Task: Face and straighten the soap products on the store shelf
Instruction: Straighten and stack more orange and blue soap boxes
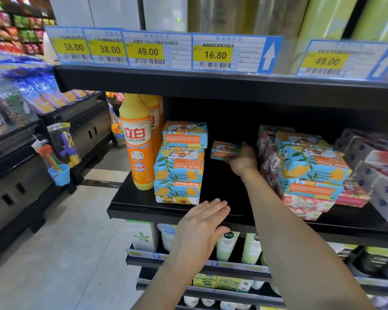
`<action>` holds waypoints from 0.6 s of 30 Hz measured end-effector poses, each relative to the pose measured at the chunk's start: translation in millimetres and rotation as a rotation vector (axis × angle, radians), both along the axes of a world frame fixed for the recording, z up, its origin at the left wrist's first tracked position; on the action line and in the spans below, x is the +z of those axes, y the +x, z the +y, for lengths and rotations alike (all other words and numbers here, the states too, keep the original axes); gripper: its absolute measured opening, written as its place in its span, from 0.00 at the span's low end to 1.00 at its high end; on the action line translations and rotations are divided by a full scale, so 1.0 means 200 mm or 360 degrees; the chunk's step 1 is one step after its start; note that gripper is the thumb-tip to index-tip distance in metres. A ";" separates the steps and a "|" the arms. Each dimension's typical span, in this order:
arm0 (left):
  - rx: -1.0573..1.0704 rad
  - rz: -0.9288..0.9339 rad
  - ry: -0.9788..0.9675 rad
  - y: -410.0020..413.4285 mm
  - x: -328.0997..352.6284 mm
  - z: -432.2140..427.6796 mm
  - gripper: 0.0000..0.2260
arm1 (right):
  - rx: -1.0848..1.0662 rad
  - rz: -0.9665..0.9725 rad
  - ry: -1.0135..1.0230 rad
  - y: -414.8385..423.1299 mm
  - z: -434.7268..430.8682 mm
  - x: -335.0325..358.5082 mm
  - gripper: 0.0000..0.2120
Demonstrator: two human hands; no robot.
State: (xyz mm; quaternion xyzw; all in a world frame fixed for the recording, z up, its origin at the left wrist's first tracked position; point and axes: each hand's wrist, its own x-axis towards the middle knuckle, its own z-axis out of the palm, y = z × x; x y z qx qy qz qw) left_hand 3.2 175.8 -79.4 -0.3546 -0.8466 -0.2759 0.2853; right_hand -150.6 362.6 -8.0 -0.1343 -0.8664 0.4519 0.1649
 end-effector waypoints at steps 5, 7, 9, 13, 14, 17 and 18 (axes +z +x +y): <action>0.0019 0.0006 -0.0005 0.00 0.00 0.00 0.24 | -0.0082 -0.0007 0.0043 0.05 -0.04 -0.02 0.32; 0.0021 0.0006 -0.0006 0.00 0.00 0.00 0.24 | -0.0118 0.0029 0.0066 0.11 -0.06 -0.02 0.31; 0.0031 0.0002 -0.0005 0.00 0.00 0.00 0.24 | -0.0131 0.0059 0.0093 0.17 -0.08 -0.04 0.26; 0.0031 -0.0001 -0.0017 0.00 0.01 0.00 0.22 | -0.0208 0.0181 0.0091 0.31 -0.11 -0.04 0.22; 0.0025 -0.0003 -0.0015 0.00 0.00 0.01 0.22 | -0.0220 0.0228 0.0094 0.36 -0.13 -0.04 0.23; 0.0027 -0.0013 -0.0017 0.00 0.00 0.01 0.21 | -0.0248 0.0349 0.0136 0.49 -0.18 -0.05 0.25; 0.0034 -0.0027 -0.0021 0.00 -0.01 0.01 0.20 | -0.0257 0.0392 0.0185 0.55 -0.20 -0.05 0.26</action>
